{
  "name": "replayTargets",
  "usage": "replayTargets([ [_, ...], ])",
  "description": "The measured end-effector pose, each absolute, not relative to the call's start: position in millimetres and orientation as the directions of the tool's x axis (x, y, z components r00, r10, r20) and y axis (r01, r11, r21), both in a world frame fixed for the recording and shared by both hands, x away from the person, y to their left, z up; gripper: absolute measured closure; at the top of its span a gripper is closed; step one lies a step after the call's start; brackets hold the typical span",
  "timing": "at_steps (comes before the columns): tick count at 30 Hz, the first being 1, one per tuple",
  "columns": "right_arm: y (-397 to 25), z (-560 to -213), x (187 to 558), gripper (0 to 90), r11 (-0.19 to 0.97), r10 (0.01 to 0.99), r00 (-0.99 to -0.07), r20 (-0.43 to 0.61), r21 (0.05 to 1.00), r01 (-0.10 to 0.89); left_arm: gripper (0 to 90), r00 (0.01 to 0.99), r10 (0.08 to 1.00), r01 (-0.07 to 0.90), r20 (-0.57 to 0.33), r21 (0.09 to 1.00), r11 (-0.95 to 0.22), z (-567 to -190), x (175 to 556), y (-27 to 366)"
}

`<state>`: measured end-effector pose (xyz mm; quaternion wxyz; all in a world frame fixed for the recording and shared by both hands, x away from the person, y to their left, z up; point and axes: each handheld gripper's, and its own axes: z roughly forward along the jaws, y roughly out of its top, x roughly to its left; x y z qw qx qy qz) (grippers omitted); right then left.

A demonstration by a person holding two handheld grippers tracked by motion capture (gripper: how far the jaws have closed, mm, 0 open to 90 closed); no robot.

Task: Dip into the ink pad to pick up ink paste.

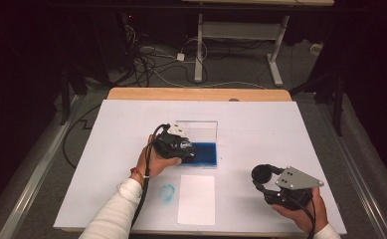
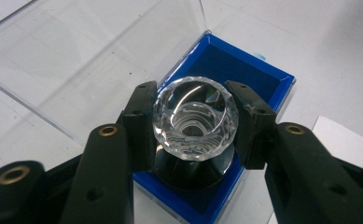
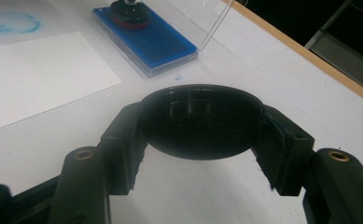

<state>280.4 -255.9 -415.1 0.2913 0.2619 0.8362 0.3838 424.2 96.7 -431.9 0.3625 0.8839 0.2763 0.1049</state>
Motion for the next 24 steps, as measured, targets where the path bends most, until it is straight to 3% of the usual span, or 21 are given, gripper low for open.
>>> replayTargets([
  [15,-257.6,-412.8,278.7,39.2,0.564,0.661,-0.693,-0.288,0.799,0.206,55.1,0.823,0.567,0.413,0.019,0.666,-0.622,-427.3,422.3,91.7],
  [24,-259.3,-412.4,280.1,39.2,0.558,0.666,-0.69,-0.284,0.803,0.209,55.1,0.823,0.565,0.388,0.05,0.677,-0.625,-401.6,425.1,91.4],
])
